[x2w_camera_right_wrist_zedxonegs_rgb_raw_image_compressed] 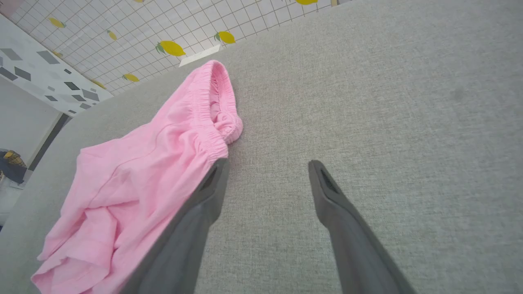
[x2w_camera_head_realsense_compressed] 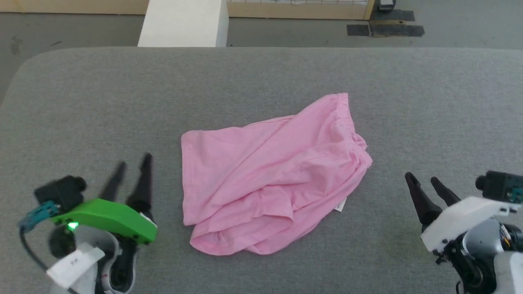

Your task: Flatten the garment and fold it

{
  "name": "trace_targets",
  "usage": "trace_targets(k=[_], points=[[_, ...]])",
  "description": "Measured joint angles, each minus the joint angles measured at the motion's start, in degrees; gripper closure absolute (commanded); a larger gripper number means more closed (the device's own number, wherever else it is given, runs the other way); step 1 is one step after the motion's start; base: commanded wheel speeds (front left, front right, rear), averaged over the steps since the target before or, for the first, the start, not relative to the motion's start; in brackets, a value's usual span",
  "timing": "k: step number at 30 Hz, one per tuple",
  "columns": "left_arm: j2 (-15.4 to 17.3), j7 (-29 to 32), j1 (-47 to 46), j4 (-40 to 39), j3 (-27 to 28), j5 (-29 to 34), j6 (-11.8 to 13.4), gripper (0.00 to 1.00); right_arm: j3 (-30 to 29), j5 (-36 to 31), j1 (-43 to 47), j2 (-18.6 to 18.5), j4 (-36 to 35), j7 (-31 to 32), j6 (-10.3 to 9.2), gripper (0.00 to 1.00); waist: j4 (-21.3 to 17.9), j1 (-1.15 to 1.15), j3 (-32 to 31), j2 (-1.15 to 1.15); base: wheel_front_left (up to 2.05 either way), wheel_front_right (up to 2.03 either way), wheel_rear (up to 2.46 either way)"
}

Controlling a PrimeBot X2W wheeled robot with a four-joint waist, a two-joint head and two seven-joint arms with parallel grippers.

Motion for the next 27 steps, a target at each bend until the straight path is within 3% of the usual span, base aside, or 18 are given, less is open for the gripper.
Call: trace_targets(k=[4, 7, 13, 20, 21, 22, 27], points=[[2.27, -13.93, -0.81, 0.90, -0.51, 9.32, -2.03, 0.00, 0.96, -3.88, -5.45, 0.00, 0.22, 7.98, 0.00, 0.00, 0.60, 0.00, 0.18, 0.00, 0.00, 0.00, 0.00], [1.46, -19.27, -0.70, 2.24, -2.41, 12.80, -2.24, 0.00, 2.58, -9.46, -11.51, -0.01, 2.22, 14.71, 0.00, 0.00, 0.88, 0.00, 0.98, 0.00, 0.00, 0.00, 0.00], [-0.48, -21.52, -0.80, 5.33, -4.08, 13.44, -2.27, 0.00, 8.56, -17.36, -18.91, 0.02, 10.17, 24.27, 0.01, 0.00, 2.42, 0.00, 2.91, 0.00, 0.00, 0.00, 0.00], [-0.74, -22.07, -1.76, 7.77, -4.10, 13.40, -2.48, 0.00, 11.21, -19.26, -20.53, -0.01, 17.16, 23.30, 0.01, 0.00, 4.17, 0.00, 5.26, 0.00, 0.00, 0.00, 0.00], [-0.74, -22.08, -1.86, 7.94, -4.10, 13.36, -2.50, 0.00, 10.98, -18.71, -21.08, -0.04, 17.59, 22.34, 0.01, 0.56, 4.31, 0.00, 5.52, 0.00, 0.00, 0.00, 0.00], [-0.74, -22.08, -1.98, 8.11, -4.05, 13.35, -2.55, 0.00, 10.91, -18.39, -21.37, -0.04, 17.83, 21.35, 0.01, 1.00, 4.39, 0.00, 5.70, 0.00, 0.00, 0.00, 0.00], [-0.75, -22.14, -2.35, 9.16, -4.03, 12.74, -2.99, 0.00, 6.60, -15.75, -20.18, 0.22, 15.94, 17.18, 0.01, 1.00, 4.03, 0.00, 5.05, 0.00, 0.00, 0.00, 0.00]])
